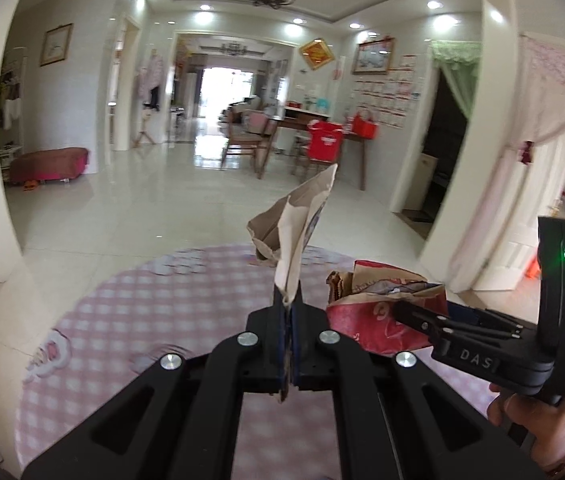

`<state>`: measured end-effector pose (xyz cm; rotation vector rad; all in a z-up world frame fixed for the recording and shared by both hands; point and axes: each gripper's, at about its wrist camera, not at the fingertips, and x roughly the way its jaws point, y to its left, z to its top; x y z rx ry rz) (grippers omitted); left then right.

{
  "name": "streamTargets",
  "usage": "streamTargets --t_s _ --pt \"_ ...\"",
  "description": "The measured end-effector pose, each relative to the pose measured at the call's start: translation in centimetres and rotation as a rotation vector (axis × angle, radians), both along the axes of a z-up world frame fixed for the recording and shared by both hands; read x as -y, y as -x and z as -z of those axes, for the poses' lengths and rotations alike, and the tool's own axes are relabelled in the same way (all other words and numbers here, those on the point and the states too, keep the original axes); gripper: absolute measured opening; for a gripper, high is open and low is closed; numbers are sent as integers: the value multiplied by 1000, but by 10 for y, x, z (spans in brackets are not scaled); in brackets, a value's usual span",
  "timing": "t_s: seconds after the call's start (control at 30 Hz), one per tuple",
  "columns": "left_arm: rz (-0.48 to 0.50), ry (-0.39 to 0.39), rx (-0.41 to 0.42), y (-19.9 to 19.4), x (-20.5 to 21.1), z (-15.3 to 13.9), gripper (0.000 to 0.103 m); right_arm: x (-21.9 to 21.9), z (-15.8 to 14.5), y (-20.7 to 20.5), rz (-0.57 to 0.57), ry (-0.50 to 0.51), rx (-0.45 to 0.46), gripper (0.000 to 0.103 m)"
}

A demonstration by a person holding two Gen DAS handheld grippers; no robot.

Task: Collect trash
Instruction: 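Carry newspaper and red bag over the blue bucket and open both tools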

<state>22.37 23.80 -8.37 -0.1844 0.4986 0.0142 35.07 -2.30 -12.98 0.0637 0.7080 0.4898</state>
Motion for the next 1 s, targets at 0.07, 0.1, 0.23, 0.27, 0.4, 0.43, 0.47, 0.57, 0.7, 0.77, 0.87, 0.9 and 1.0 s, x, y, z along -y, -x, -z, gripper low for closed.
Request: streamTargets --t_s 0.07,0.1,0.23,0.27,0.4,0.43,0.47,0.57,0.7,0.77,0.87,0.9,1.0 --pt "35 -12 10 9 27 -6 2 26 -6 18 31 -10 15 60" --pt "61 -22 14 15 45 -11 2 39 -9 27 50 -16 22 60" --pt "149 -43 17 28 105 -18 2 98 -17 60 127 -67 33 60" --pt "167 -47 16 30 116 -18 2 117 -19 70 153 -78 41 60" --pt "267 -49 -3 35 177 -15 2 184 -21 105 253 -104 54 60" --pt "293 -48 -11 36 191 -12 2 203 -19 114 285 -105 56 60" --pt "316 -50 -19 37 206 -10 2 218 -17 119 309 -111 57 60" --pt "399 -64 -46 40 258 -1 2 269 -9 142 396 -131 50 60" --pt "492 -81 -79 43 309 15 2 329 6 171 509 -147 47 60" --pt "539 -84 -101 44 335 27 2 355 16 186 556 -158 40 60" --pt "597 -91 -139 42 370 46 2 388 30 204 624 -170 32 60" --pt "611 -92 -150 43 380 51 2 399 37 210 648 -174 26 60" --pt "664 -87 -203 38 413 75 2 423 52 225 707 -186 8 60"
